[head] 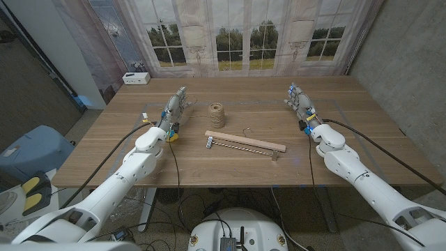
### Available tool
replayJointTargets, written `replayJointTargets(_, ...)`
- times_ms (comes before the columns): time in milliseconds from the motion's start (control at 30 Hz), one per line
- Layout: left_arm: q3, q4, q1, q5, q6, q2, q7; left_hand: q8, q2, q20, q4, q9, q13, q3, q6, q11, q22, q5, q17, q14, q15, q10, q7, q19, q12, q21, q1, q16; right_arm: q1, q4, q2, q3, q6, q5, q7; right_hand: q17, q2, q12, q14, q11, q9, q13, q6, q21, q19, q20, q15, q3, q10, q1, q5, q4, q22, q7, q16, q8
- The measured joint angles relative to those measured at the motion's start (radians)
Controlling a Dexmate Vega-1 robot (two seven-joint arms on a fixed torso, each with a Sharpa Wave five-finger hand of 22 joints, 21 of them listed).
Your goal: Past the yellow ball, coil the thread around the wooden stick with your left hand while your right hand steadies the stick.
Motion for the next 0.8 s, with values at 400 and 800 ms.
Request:
replayJointTargets(400,0.005,0.011,-0.011,-0.001,0.006,-0.001,-0.004,0.004,0.0,0.05,0.0,0.005,0.004,0.0,0.001,0.031,0.0,0.0,0.0,0.001,0.058,-0.002,-0.019,0.0,0.0,-0.013,0.0,0.001,-0.002,-0.039,-0.022,-0.012,-0.133,-0.105,-0.103,0.005,0.024,0.005,0.072,-0.004,0.005,0.001,0.053,0.008,0.015,0.032,-0.005,0.046,0.064,0.075,-0.02,-0.062,0.005,-0.019,0.021,0.011)
replayJointTargets(800,0.012,0.017,-0.025,-0.009,0.046,0.001,-0.021,0.004,-0.006,0.131,-0.004,0.005,0.009,-0.01,0.001,0.043,0.004,0.0,0.005,0.014,0.111,-0.003,-0.019,0.001,0.008,-0.044,-0.016,0.015,-0.012,-0.275,-0.15,-0.066,-0.314,-0.212,-0.189,0.011,0.045,0.015,0.144,-0.01,0.005,0.005,0.135,0.015,0.043,0.041,-0.026,0.068,0.128,0.105,-0.038,-0.092,0.005,-0.024,0.04,0.023)
